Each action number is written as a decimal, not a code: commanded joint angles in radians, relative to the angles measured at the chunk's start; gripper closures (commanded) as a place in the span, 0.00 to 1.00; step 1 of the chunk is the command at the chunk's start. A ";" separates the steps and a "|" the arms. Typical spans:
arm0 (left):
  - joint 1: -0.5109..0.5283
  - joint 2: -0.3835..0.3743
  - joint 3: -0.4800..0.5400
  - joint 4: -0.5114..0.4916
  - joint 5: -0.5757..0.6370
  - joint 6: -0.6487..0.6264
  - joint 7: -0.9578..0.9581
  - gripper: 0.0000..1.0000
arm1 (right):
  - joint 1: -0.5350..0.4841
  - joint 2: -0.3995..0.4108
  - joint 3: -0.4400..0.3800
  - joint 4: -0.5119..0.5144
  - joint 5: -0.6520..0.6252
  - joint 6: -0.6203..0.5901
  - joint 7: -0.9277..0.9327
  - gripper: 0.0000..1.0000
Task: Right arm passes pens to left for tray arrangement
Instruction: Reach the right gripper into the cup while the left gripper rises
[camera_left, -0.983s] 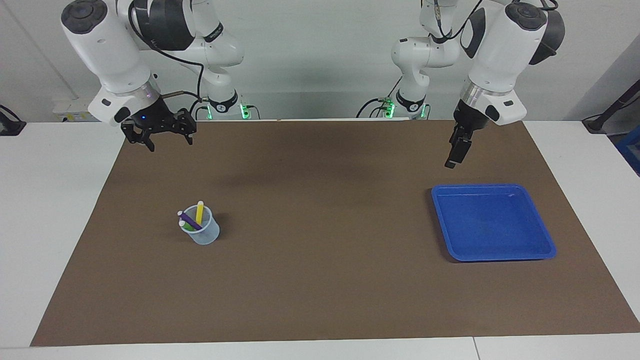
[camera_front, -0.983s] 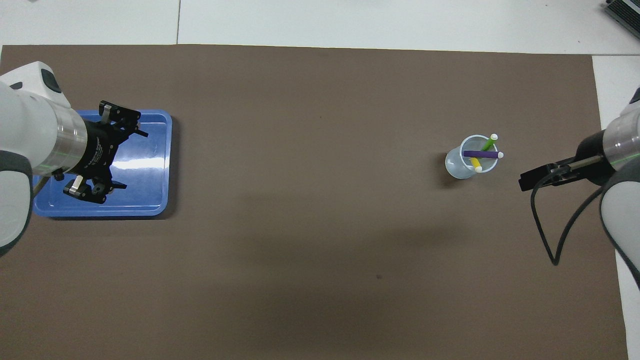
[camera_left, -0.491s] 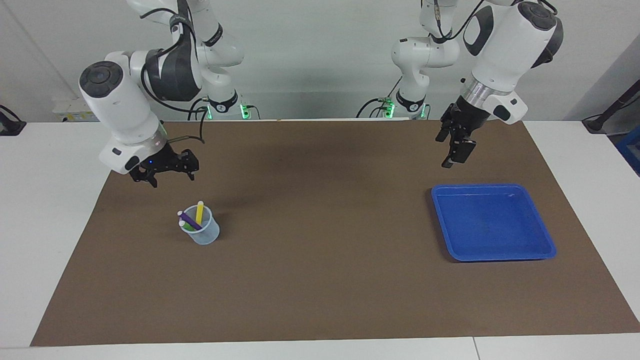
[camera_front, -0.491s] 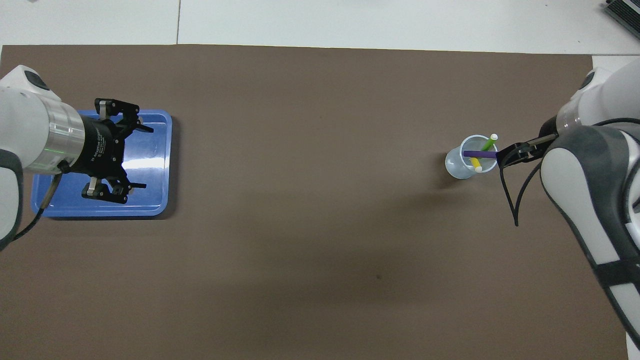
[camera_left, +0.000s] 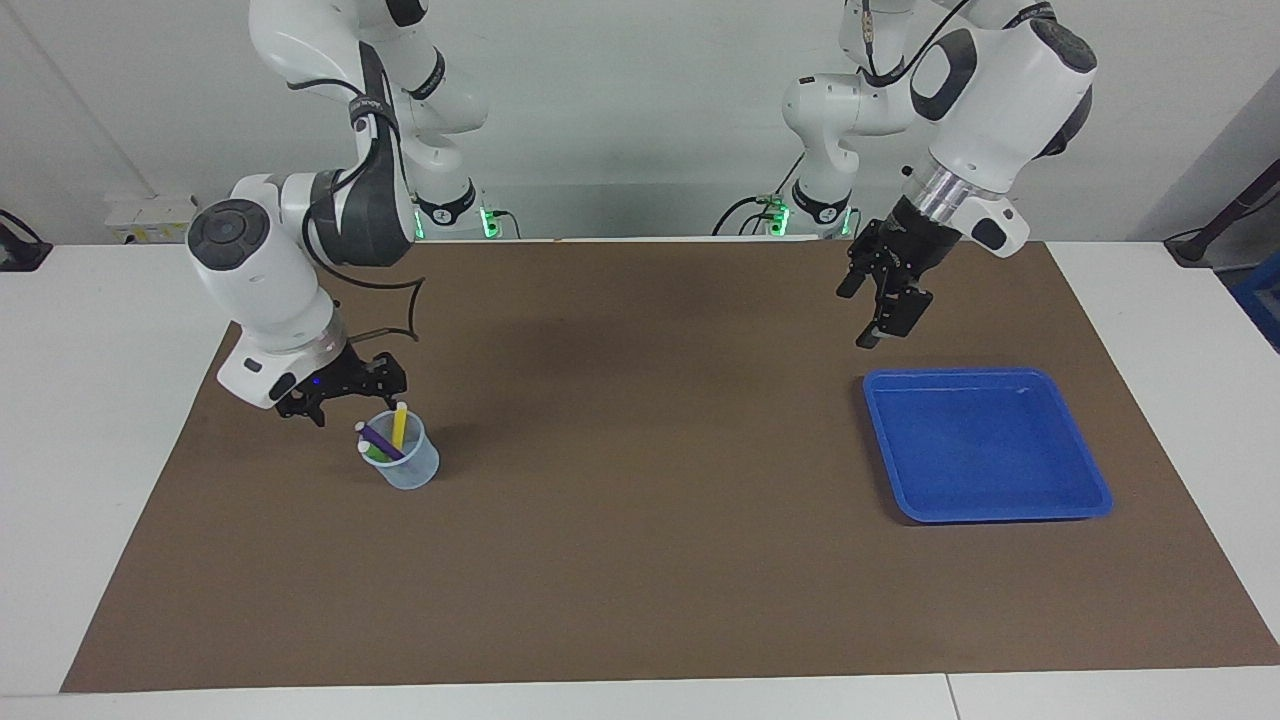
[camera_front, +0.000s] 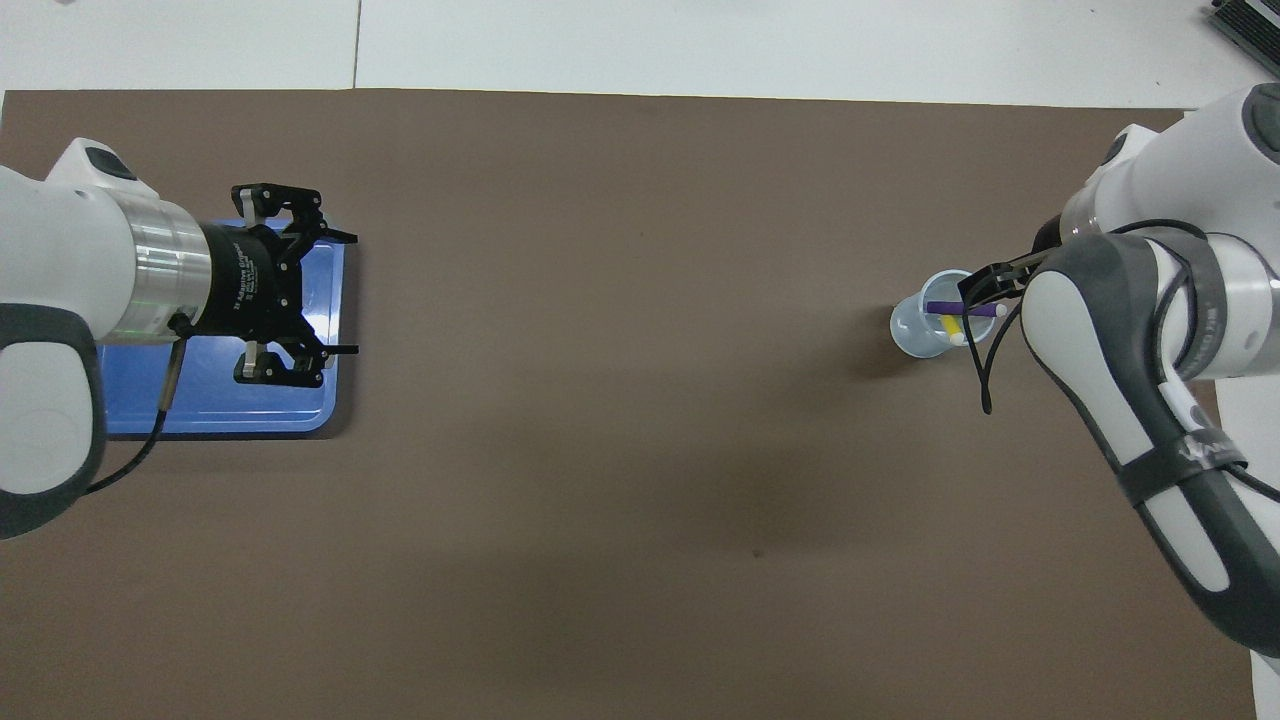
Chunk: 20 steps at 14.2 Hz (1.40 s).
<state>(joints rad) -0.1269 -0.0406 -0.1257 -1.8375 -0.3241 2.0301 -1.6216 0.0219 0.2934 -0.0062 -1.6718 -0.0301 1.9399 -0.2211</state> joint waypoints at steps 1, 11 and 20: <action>-0.042 -0.035 0.008 -0.089 -0.053 0.106 -0.017 0.00 | -0.010 0.075 0.006 0.053 -0.021 0.031 -0.040 0.00; -0.074 -0.010 0.008 -0.098 -0.055 0.191 -0.012 0.00 | -0.007 0.090 0.006 0.046 -0.042 0.050 -0.064 0.48; -0.092 -0.012 0.008 -0.105 -0.076 0.223 -0.050 0.00 | -0.008 0.090 0.008 0.047 -0.042 0.044 -0.078 0.90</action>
<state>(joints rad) -0.2050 -0.0384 -0.1292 -1.9165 -0.3693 2.2235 -1.6426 0.0231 0.3720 -0.0036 -1.6408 -0.0480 1.9895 -0.2678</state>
